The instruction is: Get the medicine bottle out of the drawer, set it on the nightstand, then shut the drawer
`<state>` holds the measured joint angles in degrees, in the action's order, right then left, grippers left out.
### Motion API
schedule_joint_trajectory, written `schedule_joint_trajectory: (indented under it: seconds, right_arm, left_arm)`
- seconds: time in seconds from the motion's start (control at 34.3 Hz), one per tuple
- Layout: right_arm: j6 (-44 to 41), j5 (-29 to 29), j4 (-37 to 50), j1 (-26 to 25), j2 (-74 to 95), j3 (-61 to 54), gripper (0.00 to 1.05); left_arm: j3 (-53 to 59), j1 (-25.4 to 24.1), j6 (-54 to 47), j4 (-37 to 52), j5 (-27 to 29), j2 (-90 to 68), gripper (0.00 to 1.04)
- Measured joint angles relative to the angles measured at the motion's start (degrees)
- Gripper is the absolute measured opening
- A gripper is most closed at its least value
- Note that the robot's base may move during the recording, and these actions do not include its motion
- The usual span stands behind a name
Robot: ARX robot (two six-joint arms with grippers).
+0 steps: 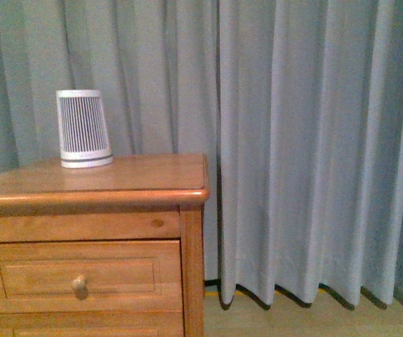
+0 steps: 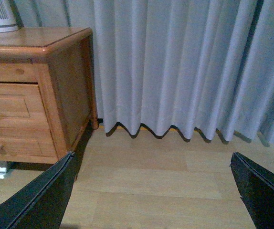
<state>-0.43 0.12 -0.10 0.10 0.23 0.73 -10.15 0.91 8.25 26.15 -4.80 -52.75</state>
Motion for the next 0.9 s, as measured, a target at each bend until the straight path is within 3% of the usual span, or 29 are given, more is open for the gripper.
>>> schedule_joint_trajectory:
  seconds: [0.12,0.29,0.9]
  right_arm:
    - [0.0,0.0,0.0,0.0,0.0,0.0,0.98]
    - [0.0,0.0,0.0,0.0,0.0,0.0,0.98]
    - [0.0,0.0,0.0,0.0,0.0,0.0,0.98]
  left_arm:
    - [-7.4,3.6,-1.4,14.6,3.4,-21.6,0.98]
    - [-18.5,5.3,-3.4,21.9,5.4,-42.0,0.98]
    - [-42.8,6.5,-7.8,31.5,1.8,-71.6,0.98]
